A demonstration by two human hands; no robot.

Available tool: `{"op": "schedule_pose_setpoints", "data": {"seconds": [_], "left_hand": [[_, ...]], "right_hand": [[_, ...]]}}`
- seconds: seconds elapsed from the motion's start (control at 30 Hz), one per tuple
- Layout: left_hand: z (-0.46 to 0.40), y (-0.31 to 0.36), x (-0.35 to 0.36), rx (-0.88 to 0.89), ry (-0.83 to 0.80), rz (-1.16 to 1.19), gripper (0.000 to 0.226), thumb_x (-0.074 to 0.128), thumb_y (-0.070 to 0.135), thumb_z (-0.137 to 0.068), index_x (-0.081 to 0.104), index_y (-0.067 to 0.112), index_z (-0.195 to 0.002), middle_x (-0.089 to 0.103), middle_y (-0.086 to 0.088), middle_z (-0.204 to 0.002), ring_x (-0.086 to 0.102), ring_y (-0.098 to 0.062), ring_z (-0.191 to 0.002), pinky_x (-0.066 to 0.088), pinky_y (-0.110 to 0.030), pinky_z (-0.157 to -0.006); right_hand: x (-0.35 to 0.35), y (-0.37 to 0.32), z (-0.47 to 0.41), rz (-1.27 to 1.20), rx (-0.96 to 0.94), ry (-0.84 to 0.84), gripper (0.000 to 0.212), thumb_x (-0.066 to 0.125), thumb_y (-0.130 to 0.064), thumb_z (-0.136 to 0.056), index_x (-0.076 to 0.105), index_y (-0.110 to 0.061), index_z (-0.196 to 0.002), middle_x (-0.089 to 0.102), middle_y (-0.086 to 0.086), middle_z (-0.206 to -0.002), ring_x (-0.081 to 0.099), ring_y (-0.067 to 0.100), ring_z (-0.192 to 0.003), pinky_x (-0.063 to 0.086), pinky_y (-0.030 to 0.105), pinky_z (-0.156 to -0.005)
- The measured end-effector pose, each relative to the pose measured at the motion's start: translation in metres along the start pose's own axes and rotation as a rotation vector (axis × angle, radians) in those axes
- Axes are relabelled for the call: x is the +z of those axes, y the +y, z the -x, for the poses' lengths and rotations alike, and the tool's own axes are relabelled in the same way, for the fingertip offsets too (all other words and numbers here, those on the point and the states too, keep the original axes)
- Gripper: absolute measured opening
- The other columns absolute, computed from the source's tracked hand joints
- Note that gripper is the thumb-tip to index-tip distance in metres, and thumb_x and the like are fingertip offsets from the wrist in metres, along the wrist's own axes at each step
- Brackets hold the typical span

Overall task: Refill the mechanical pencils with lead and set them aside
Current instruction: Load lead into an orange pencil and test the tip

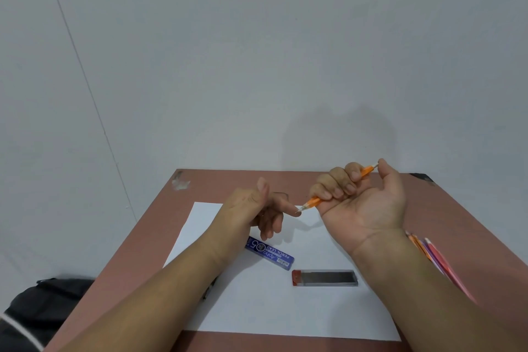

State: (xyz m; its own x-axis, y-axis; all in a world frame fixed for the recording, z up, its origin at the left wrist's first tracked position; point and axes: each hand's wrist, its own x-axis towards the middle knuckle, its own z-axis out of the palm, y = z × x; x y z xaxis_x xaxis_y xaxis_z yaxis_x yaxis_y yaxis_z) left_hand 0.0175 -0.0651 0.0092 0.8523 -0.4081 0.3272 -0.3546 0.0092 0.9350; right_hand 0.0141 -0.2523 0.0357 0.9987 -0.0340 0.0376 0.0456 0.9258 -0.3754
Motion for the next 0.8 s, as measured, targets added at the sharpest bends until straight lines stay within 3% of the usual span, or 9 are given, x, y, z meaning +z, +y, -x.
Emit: {"op": "schedule_pose_setpoints", "data": {"seconds": [0.4,0.8], "left_hand": [[-0.0005,-0.0009,-0.001,-0.001,0.002,0.015,0.096,0.035,0.089,-0.08,0.079,0.005,-0.095,0.059,-0.004,-0.065,0.051,-0.016,-0.055,0.045,-0.025,-0.06],[0.0,-0.0003,-0.0002,0.001,0.003,0.015,0.097,0.035,0.089,-0.081,0.078,0.003,-0.095,0.06,-0.001,-0.062,0.051,-0.015,-0.054,0.044,-0.022,-0.059]], "right_hand": [[-0.0005,-0.0013,0.0002,0.035,-0.019,-0.031,0.043,0.038,-0.044,-0.093,0.037,-0.014,-0.061,0.024,0.0,-0.059,0.024,0.017,-0.053,0.027,0.029,-0.053],[0.0017,0.0001,0.0006,0.011,0.006,-0.013,0.048,0.043,-0.051,-0.092,0.039,-0.014,-0.061,0.025,-0.001,-0.06,0.025,0.016,-0.052,0.028,0.028,-0.052]]}}
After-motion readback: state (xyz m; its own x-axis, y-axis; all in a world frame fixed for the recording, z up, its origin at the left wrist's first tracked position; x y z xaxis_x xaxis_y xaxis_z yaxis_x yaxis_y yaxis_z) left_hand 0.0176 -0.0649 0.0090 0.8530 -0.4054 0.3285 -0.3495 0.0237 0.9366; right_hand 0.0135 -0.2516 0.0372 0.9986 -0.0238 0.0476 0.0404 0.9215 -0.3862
